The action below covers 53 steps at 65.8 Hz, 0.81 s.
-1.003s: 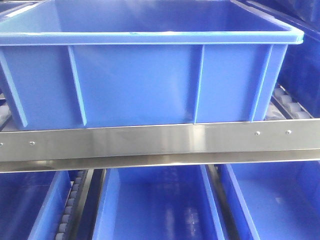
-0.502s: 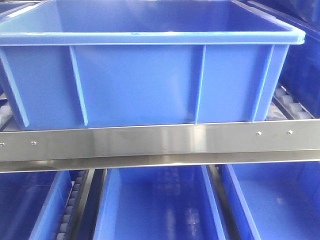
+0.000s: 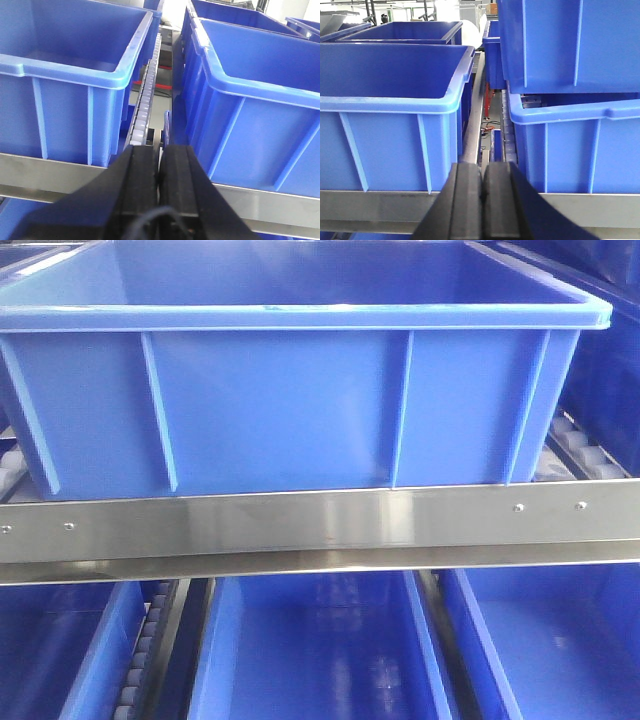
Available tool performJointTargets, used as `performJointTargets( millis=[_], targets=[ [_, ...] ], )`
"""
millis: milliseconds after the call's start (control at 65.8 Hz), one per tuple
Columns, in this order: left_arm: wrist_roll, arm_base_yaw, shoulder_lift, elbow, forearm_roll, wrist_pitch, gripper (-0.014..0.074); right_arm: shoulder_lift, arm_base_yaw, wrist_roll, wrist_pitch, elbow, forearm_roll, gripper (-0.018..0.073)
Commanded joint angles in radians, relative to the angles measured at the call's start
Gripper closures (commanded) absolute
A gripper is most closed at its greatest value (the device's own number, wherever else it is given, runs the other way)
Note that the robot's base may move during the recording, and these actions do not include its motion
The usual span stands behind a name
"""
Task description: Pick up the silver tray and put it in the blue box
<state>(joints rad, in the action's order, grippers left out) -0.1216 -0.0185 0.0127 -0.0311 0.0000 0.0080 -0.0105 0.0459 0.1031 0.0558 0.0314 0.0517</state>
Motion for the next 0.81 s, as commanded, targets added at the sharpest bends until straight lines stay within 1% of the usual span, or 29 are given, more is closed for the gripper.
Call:
performJointTargets(
  millis=[0, 76, 106, 791],
  targets=[
    [0.009, 0.001, 0.014, -0.018, -0.01, -0.093, 0.0604, -0.02, -0.007, -0.003, 0.091, -0.021, 0.012, 0.0503],
    [0.084, 0.001, 0.014, -0.018, -0.01, -0.095, 0.0604, -0.02, -0.007, -0.003, 0.091, -0.021, 0.012, 0.0503],
    [0.101, 0.001, 0.014, -0.018, -0.01, -0.095, 0.0604, -0.02, -0.007, -0.003, 0.091, -0.021, 0.012, 0.0503],
    [0.101, 0.001, 0.014, -0.018, -0.019, -0.097, 0.0604, -0.02, -0.007, -0.003, 0.091, -0.021, 0.012, 0.0503]
  ],
)
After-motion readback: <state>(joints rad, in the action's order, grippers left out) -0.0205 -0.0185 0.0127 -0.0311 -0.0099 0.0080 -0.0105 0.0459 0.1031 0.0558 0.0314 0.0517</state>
